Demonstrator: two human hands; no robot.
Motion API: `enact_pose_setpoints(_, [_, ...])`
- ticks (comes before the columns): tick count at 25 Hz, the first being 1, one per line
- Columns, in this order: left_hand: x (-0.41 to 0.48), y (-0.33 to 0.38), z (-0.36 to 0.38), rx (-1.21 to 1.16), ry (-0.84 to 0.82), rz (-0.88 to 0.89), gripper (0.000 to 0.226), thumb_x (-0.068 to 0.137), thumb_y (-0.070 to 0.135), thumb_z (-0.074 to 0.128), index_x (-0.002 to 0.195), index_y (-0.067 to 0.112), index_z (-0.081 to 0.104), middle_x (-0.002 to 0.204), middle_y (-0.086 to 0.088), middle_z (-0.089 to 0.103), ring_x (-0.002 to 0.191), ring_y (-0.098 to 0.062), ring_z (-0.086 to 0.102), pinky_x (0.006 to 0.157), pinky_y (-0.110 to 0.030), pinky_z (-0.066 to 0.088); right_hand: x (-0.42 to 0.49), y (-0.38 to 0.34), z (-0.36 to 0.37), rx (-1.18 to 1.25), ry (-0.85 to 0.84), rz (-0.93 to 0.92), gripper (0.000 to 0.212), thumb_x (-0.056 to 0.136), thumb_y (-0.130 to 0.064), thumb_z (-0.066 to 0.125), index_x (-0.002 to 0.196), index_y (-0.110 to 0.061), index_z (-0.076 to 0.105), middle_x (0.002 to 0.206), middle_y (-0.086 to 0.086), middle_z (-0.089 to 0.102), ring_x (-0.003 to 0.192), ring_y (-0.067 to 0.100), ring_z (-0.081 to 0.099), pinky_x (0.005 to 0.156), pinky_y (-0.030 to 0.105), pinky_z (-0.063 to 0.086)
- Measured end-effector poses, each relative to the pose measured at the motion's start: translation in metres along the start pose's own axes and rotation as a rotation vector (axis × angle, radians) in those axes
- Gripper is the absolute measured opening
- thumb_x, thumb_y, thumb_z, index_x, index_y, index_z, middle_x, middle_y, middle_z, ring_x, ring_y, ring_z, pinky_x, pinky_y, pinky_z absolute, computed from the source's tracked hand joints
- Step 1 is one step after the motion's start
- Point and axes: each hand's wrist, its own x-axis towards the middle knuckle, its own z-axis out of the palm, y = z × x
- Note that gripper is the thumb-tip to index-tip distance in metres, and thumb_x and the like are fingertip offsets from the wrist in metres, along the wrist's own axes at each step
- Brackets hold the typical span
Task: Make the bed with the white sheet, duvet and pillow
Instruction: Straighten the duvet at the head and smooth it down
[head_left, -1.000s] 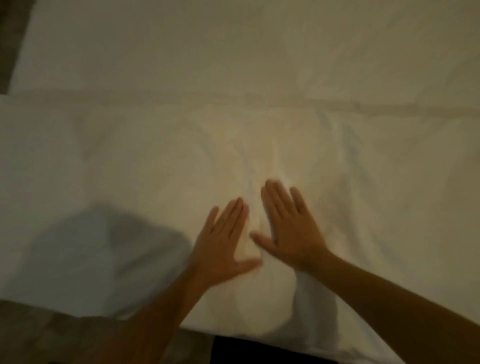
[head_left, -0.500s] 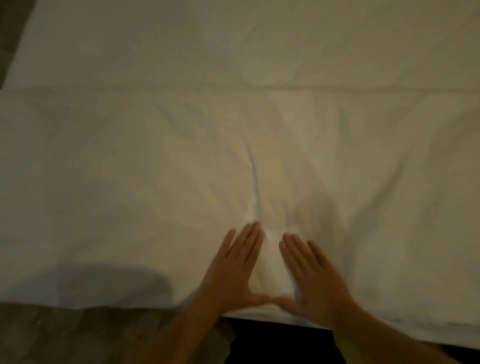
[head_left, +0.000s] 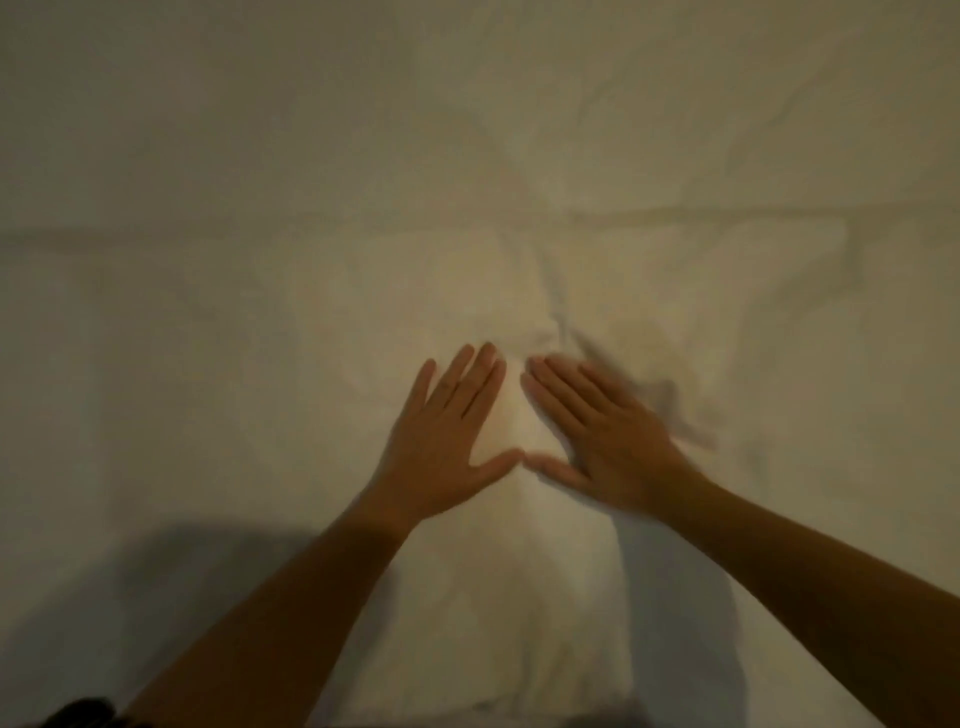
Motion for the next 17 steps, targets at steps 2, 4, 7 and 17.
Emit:
enact_pose_setpoints(2, [0.043, 0.007, -0.003, 0.001, 0.02, -0.029, 0.078, 0.091, 0.064, 0.027, 0.148, 0.01, 0.029, 0.156, -0.011, 0.023, 0.144, -0.025, 0.018, 0.115, -0.046, 0.01, 0.016, 0.05, -0.006, 0.015, 0.021, 0.021, 0.073, 0.094, -0.058, 0.035, 0.145, -0.006, 0.036, 0.151, 0.011, 0.033, 0.142, 0.023, 0.027, 0.116, 0.04, 0.022])
enact_pose_setpoints(4, [0.092, 0.013, -0.005, 0.007, -0.007, -0.077, 0.08, 0.091, 0.067, 0.018, 0.151, 0.014, 0.02, 0.158, -0.009, 0.015, 0.146, -0.024, 0.008, 0.116, -0.045, 0.003, 0.026, 0.114, -0.012, -0.007, -0.019, 0.108, 0.078, 0.092, -0.062, 0.026, 0.147, -0.008, 0.031, 0.153, 0.01, 0.029, 0.143, 0.024, 0.025, 0.117, 0.04, 0.016])
enact_pose_setpoints(7, [0.159, 0.033, -0.008, 0.031, -0.047, -0.188, 0.084, 0.086, 0.069, 0.007, 0.152, 0.018, 0.003, 0.16, -0.003, -0.002, 0.147, -0.021, -0.006, 0.116, -0.045, -0.006, 0.024, 0.206, -0.022, 0.001, -0.123, 0.362, 0.086, 0.086, -0.069, 0.006, 0.152, -0.014, 0.013, 0.159, 0.005, 0.01, 0.147, 0.02, 0.006, 0.118, 0.037, 0.0])
enact_pose_setpoints(17, [0.156, 0.103, -0.008, -0.035, -0.088, 0.015, 0.097, 0.082, 0.074, 0.025, 0.149, 0.004, 0.02, 0.157, -0.012, 0.015, 0.146, -0.022, 0.012, 0.118, -0.044, 0.004, -0.028, 0.185, -0.025, 0.104, -0.082, 0.267, 0.084, 0.089, -0.065, 0.019, 0.15, -0.007, 0.018, 0.157, 0.011, 0.017, 0.146, 0.021, 0.012, 0.118, 0.037, 0.003])
